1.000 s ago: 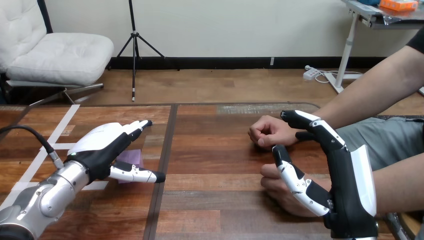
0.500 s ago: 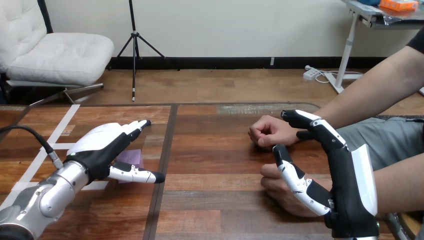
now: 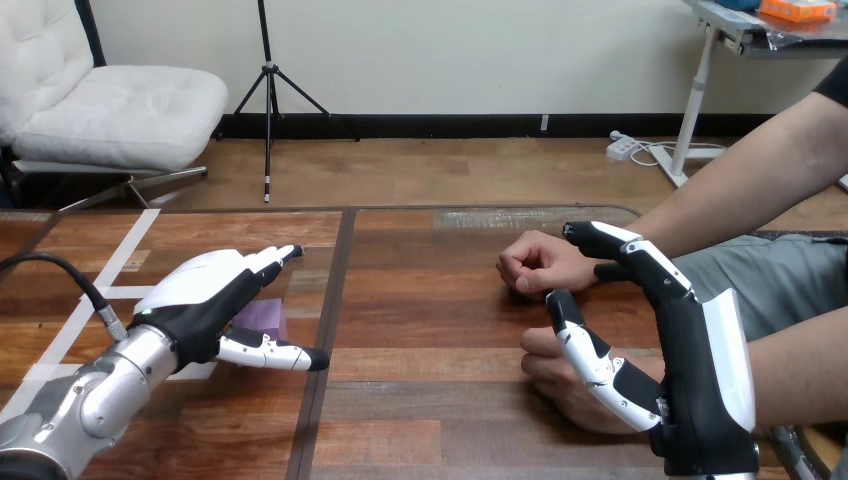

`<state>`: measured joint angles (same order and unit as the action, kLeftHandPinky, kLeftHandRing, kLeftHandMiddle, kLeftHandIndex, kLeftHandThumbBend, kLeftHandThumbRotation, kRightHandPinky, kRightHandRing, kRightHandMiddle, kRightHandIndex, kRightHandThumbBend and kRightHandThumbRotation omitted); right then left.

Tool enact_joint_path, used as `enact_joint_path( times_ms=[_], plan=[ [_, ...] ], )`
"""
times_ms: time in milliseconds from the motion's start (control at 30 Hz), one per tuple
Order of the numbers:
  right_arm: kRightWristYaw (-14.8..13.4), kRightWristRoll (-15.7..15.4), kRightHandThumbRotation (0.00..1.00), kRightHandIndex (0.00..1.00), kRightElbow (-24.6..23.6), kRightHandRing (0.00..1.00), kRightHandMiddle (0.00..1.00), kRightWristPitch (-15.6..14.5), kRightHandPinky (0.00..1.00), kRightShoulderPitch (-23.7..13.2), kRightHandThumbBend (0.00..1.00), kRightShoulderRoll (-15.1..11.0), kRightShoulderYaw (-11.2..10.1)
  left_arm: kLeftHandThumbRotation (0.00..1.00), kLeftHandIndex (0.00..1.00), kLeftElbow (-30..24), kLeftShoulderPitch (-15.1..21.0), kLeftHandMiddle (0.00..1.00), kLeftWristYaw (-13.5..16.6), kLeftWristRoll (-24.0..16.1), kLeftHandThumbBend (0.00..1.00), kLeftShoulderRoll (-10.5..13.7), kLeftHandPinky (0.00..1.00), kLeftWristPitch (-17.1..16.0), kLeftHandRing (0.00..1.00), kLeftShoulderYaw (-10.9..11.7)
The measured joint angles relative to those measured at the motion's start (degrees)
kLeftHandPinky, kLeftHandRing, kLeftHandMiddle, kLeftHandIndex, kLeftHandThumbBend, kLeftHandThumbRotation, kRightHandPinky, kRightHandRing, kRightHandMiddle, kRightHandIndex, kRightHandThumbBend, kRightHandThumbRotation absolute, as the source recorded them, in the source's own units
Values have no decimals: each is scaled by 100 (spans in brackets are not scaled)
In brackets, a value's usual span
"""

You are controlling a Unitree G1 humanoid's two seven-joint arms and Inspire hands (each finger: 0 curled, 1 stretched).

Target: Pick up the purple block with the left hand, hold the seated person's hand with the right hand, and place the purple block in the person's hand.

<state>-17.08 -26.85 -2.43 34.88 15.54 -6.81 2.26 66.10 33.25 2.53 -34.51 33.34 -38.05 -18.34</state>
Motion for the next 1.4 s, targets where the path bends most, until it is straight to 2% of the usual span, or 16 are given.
enact_joint_path(
  times_ms=[533,1100,1400],
  plan=[
    [40,2,42,73,-142,76,76,-62,70,6,37,0,-9,47,91,129,0,91,381,-2,88,-5,82,-6,88,-112],
    [84,2,42,73,-171,75,75,-63,69,6,37,1,-12,41,89,269,0,88,452,-8,83,-38,79,-5,86,-148],
    [93,2,42,73,-176,75,75,-85,69,6,37,1,-13,37,87,330,-1,85,547,-12,78,-67,75,-5,83,-155]
  ],
)
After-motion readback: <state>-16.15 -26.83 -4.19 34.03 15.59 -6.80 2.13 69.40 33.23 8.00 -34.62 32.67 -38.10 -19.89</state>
